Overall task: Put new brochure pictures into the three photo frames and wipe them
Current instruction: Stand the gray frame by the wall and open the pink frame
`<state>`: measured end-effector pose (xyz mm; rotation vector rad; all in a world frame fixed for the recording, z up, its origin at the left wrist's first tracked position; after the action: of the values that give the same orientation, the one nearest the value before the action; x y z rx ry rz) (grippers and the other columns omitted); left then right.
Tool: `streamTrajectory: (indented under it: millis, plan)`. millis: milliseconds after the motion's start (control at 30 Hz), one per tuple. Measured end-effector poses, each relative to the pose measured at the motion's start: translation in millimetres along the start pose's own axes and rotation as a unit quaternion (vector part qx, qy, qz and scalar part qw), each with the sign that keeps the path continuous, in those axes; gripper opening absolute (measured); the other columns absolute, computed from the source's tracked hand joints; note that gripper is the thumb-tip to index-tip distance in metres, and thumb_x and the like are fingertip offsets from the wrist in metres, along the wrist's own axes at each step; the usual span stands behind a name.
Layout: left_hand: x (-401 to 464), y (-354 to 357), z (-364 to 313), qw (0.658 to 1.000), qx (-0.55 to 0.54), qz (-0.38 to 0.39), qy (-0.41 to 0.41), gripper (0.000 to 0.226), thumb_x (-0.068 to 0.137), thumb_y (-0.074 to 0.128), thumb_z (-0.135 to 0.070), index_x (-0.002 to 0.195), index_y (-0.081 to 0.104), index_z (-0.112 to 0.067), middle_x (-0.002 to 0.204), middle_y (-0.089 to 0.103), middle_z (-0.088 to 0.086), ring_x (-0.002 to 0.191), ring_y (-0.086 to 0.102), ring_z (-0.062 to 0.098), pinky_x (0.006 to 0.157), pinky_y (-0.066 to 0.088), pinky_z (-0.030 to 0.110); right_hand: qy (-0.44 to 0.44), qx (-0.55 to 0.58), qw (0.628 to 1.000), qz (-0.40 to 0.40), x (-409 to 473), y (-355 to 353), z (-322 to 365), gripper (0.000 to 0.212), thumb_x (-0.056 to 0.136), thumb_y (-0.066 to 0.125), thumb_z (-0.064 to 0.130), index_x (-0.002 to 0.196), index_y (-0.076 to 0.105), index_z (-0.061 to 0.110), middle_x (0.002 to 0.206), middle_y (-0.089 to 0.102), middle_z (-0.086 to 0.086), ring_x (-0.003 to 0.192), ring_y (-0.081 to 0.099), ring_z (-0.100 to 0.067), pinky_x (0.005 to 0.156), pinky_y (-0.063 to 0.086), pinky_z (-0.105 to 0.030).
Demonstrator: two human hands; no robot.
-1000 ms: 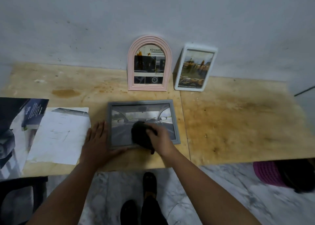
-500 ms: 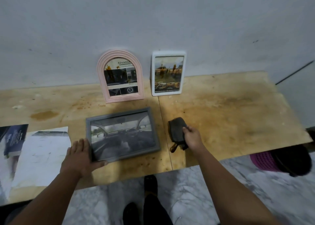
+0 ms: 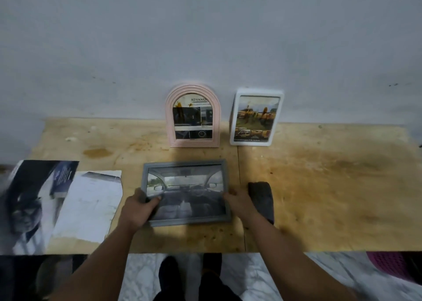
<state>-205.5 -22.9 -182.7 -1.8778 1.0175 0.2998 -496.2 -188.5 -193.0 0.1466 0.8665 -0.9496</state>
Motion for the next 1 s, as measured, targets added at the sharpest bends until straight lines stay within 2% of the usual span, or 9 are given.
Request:
streamTrajectory:
  millis: [133,200,333,400,500,700,767,867,1000]
  plan:
    - [7.3,5.5,8.9,0.991,-0.123,0.004,-0.044,0.074,0.056,0.066,-0.079,0.108,0.056,-0.028,0.110,0.066,0.010,0.099,0.067,0.036,0.097,0.055,0.051,0.014,0.013,1.000,-0.024,8.9,13.2,2.3,0.057,0.081,0.075,0.049,0.122,0.064,0.011,0.117,0.070,-0.005,0.104,0.067,-0.021,0.090,0.059,-0.039]
    - [-2.2,-1.8,4.1,0.984,-0.170,-0.027,-0.056,0.067,0.065,0.068,-0.067,0.109,0.056,-0.018,0.108,0.066,0.012,0.094,0.067,0.035,0.093,0.057,0.052,0.007,-0.023,0.999,-0.042,-0.4,14.7,8.8,0.049,0.088,0.073,0.047,0.119,0.062,0.011,0.115,0.064,-0.001,0.100,0.062,-0.018,0.080,0.054,-0.029]
    - [-12.9,-36.5,7.6,0.965,-0.225,-0.120,-0.064,0.033,0.079,0.071,-0.033,0.084,0.066,-0.001,0.080,0.068,0.029,0.073,0.069,0.035,0.077,0.059,0.056,-0.055,-0.022,0.997,-0.049,-20.3,32.7,28.0,0.027,0.095,0.071,0.031,0.116,0.056,0.023,0.111,0.064,0.003,0.083,0.059,-0.003,0.061,0.045,-0.009]
    - [-14.3,-65.2,8.8,0.955,-0.246,-0.157,-0.050,0.022,0.074,0.070,-0.026,0.075,0.068,-0.004,0.074,0.067,0.031,0.061,0.064,0.032,0.068,0.060,0.053,-0.085,-0.010,0.995,-0.051,-28.2,52.1,48.9,0.031,0.094,0.072,0.031,0.120,0.058,0.025,0.113,0.067,0.002,0.086,0.062,-0.004,0.065,0.050,-0.010]
    - [-3.1,-111.7,8.7,0.952,-0.234,-0.192,-0.036,0.008,0.075,0.069,-0.019,0.070,0.067,-0.012,0.068,0.066,0.026,0.061,0.067,0.037,0.061,0.059,0.051,-0.134,-0.010,0.989,-0.057,-27.2,87.3,82.0,0.034,0.082,0.076,0.056,0.110,0.067,0.039,0.115,0.071,-0.004,0.100,0.070,-0.019,0.079,0.063,-0.034]
    - [54.7,-209.2,8.9,0.960,-0.188,-0.206,-0.004,0.006,0.089,0.061,-0.016,0.092,0.067,-0.014,0.078,0.065,0.012,0.075,0.065,0.033,0.070,0.056,0.042,-0.178,-0.006,0.980,-0.088,1.9,164.1,162.2,0.070,0.069,0.070,0.072,0.129,0.063,0.035,0.115,0.066,-0.001,0.100,0.069,-0.018,0.084,0.063,-0.041]
    - [84.0,-229.7,9.9,0.966,-0.171,-0.193,-0.006,0.018,0.090,0.060,-0.021,0.104,0.066,-0.010,0.084,0.061,0.012,0.077,0.064,0.036,0.071,0.054,0.042,-0.181,-0.006,0.979,-0.091,27.7,181.3,175.0,0.083,0.068,0.069,0.077,0.137,0.057,0.034,0.120,0.064,-0.002,0.104,0.068,-0.018,0.089,0.061,-0.042]
    - [128.5,-250.0,8.7,0.971,-0.170,-0.168,0.016,0.041,0.084,0.058,-0.036,0.117,0.063,-0.014,0.108,0.059,0.017,0.088,0.063,0.038,0.084,0.058,0.050,-0.174,0.015,0.979,-0.104,37.7,198.9,208.1,0.090,0.067,0.072,0.076,0.142,0.055,0.029,0.126,0.062,-0.003,0.110,0.065,-0.020,0.099,0.056,-0.043]
    - [161.8,-267.3,-4.7,0.964,-0.214,-0.136,0.079,0.017,0.089,0.061,-0.028,0.103,0.064,-0.019,0.105,0.066,0.016,0.094,0.064,0.037,0.088,0.057,0.051,-0.160,0.040,0.978,-0.127,46.6,211.4,242.6,0.069,0.084,0.076,0.049,0.144,0.054,0.023,0.131,0.058,-0.006,0.112,0.061,-0.019,0.104,0.051,-0.039]
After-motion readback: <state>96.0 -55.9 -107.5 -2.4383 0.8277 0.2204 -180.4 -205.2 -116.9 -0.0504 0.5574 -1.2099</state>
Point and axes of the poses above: each hand's wrist, its own x-axis towards the middle knuckle, its own y-axis out of the palm, z = x × y, the point moved 5 cm from there along x, towards the middle knuckle
